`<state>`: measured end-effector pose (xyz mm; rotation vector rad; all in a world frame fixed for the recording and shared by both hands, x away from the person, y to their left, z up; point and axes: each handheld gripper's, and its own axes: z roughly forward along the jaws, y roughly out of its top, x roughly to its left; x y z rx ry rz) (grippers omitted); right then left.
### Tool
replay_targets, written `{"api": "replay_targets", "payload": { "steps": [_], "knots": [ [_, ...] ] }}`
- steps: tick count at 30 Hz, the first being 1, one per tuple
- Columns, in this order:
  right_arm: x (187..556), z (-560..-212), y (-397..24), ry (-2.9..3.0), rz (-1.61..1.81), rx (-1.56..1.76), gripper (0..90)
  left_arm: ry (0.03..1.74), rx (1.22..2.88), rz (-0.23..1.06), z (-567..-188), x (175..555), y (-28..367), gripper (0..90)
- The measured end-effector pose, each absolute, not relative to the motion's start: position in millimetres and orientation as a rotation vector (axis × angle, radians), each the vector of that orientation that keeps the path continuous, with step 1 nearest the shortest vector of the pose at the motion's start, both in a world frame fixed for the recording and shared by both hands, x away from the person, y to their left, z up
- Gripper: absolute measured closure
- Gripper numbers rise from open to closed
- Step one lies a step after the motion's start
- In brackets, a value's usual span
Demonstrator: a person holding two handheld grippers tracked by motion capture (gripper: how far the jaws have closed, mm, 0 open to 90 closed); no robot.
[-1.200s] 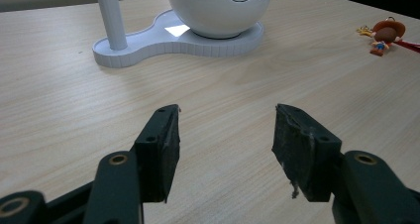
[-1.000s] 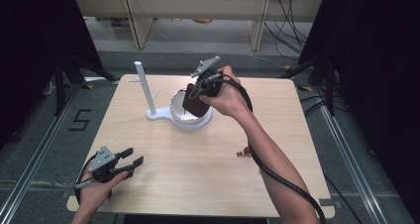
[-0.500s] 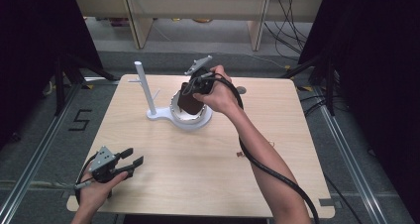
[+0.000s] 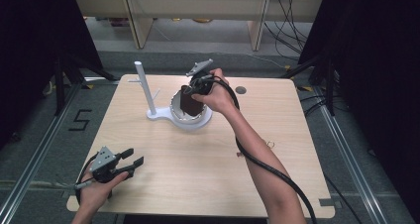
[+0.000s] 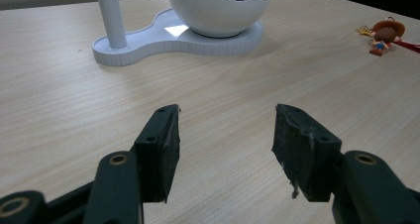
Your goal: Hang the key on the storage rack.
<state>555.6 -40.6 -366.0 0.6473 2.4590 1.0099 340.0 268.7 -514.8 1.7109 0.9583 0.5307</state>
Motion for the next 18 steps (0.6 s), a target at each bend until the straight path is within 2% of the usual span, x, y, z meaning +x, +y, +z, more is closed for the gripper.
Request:
{"api": "replay_targets", "payload": {
  "steps": [4,11,18],
  "knots": [
    [557,-373,-45,2.425,1.041,0.735,67.4,0.968,1.708,0.532,-515,339,270,43.0],
    [551,-365,-63,2.376,1.071,0.809,63.5,0.966,1.710,0.531,-515,339,269,43.0],
    [538,-368,-113,2.378,1.077,1.030,55.2,0.963,1.710,0.528,-516,340,268,42.9]
  ]
}}
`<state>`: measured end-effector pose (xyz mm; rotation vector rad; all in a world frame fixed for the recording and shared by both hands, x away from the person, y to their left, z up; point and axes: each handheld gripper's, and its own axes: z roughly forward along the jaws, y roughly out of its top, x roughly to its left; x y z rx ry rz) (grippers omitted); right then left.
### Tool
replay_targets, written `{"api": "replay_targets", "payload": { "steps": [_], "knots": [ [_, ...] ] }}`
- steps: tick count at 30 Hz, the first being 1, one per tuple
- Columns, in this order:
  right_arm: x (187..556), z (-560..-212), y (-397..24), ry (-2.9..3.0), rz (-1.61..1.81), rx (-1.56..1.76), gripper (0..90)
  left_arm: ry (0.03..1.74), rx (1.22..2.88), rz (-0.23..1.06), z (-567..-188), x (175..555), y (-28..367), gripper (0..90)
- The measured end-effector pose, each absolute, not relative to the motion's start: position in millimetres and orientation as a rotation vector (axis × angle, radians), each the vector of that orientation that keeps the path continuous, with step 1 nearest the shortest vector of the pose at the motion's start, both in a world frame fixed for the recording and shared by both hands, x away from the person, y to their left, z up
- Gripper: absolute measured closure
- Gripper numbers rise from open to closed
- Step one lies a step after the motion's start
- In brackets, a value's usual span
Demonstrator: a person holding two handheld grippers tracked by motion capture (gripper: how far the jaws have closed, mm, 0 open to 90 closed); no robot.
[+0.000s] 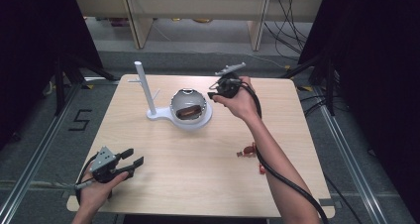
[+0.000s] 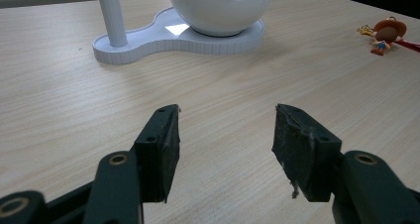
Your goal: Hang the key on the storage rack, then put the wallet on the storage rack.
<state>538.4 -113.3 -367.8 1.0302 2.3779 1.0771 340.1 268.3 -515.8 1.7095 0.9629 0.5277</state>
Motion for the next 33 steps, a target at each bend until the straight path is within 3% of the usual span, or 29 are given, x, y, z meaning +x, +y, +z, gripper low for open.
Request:
{"api": "replay_targets", "payload": {
  "steps": [12,23,33],
  "knots": [
    [517,-400,-201,2.359,0.941,1.434,49.3,0.957,1.714,0.534,-514,342,264,41.8],
    [500,-429,-252,2.347,0.840,1.556,69.0,0.958,1.712,0.535,-514,341,263,41.7],
    [491,-447,-277,2.398,0.705,1.559,70.5,0.970,1.713,0.540,-514,339,264,41.7]
  ]
}}
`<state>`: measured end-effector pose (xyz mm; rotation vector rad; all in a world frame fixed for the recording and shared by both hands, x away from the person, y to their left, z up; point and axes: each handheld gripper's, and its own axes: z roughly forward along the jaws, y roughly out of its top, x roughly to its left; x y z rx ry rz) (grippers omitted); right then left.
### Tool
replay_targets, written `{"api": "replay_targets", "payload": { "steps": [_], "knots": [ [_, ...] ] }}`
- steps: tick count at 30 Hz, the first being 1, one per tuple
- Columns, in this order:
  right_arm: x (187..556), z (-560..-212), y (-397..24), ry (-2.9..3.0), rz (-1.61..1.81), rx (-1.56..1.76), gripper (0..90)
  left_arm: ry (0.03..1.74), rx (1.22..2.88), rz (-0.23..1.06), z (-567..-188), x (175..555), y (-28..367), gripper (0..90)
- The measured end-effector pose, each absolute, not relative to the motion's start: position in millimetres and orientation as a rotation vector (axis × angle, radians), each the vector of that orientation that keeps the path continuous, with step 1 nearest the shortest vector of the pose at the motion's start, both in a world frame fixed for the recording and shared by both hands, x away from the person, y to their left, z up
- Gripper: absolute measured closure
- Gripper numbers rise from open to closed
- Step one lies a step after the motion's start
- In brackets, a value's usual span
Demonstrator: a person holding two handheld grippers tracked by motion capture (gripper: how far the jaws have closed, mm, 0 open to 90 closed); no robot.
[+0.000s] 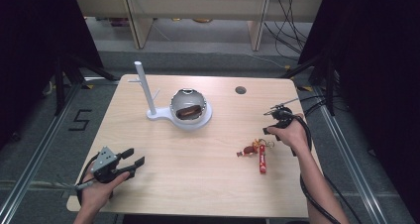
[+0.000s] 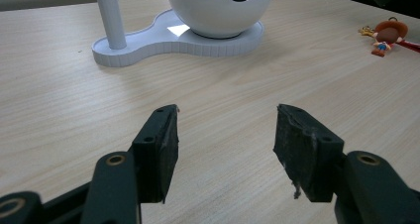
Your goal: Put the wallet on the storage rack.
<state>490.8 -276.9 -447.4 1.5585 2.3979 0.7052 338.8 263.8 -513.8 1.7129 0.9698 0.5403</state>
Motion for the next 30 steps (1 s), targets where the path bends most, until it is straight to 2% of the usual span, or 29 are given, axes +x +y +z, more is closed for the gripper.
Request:
{"api": "replay_targets", "payload": {
  "steps": [6,8,19,26,30],
  "knots": [
    [483,-455,-285,2.389,0.628,1.675,67.4,0.953,1.712,0.529,-514,341,261,41.8],
    [483,-459,-289,2.421,0.658,1.599,67.0,0.950,1.712,0.527,-514,340,261,41.7],
    [479,-471,-286,2.483,0.600,1.647,65.7,0.953,1.712,0.540,-512,338,264,41.7],
    [486,-473,-283,2.430,0.629,1.713,75.9,0.938,1.719,0.531,-512,340,261,41.7],
    [489,-474,-276,2.448,0.616,1.718,76.3,0.941,1.715,0.532,-512,340,262,41.7]
  ]
}}
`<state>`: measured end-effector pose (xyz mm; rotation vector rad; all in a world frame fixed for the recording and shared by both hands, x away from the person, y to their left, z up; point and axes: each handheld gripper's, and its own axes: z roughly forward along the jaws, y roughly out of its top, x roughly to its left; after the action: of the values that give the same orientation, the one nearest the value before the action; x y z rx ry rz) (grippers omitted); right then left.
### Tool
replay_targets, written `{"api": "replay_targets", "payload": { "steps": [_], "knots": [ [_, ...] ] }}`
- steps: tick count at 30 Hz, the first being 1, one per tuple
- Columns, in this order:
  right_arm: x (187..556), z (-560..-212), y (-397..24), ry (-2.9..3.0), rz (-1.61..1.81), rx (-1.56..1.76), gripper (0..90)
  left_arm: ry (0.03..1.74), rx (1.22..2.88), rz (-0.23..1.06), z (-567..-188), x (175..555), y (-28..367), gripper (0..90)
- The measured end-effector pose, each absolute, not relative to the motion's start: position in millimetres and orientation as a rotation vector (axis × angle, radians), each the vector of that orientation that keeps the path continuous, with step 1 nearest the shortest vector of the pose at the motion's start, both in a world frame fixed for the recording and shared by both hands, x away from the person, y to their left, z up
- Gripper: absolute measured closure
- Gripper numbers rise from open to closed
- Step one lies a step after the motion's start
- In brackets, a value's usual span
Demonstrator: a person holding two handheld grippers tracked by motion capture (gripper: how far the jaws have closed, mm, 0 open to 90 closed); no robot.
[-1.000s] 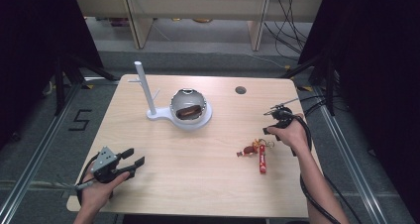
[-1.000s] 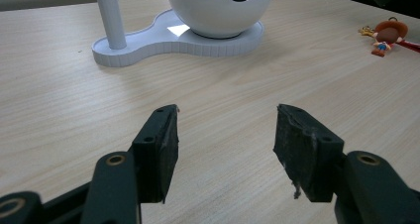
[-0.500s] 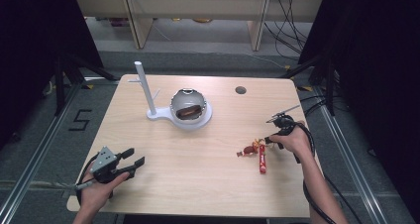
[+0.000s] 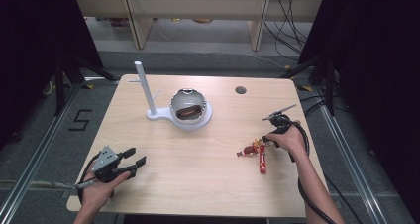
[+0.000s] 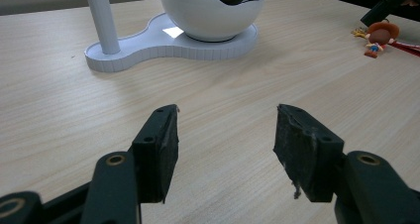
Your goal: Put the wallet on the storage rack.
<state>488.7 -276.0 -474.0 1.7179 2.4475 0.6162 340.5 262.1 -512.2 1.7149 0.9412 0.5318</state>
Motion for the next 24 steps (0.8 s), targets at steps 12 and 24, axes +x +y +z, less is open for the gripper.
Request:
{"api": "replay_targets", "payload": {
  "steps": [12,24],
  "knots": [
    [491,-478,-263,2.496,0.437,1.612,78.8,0.942,1.710,0.532,-512,340,262,41.7],
    [495,-477,-256,2.550,0.347,1.551,88.5,0.940,1.711,0.529,-513,340,262,41.8]
  ]
}}
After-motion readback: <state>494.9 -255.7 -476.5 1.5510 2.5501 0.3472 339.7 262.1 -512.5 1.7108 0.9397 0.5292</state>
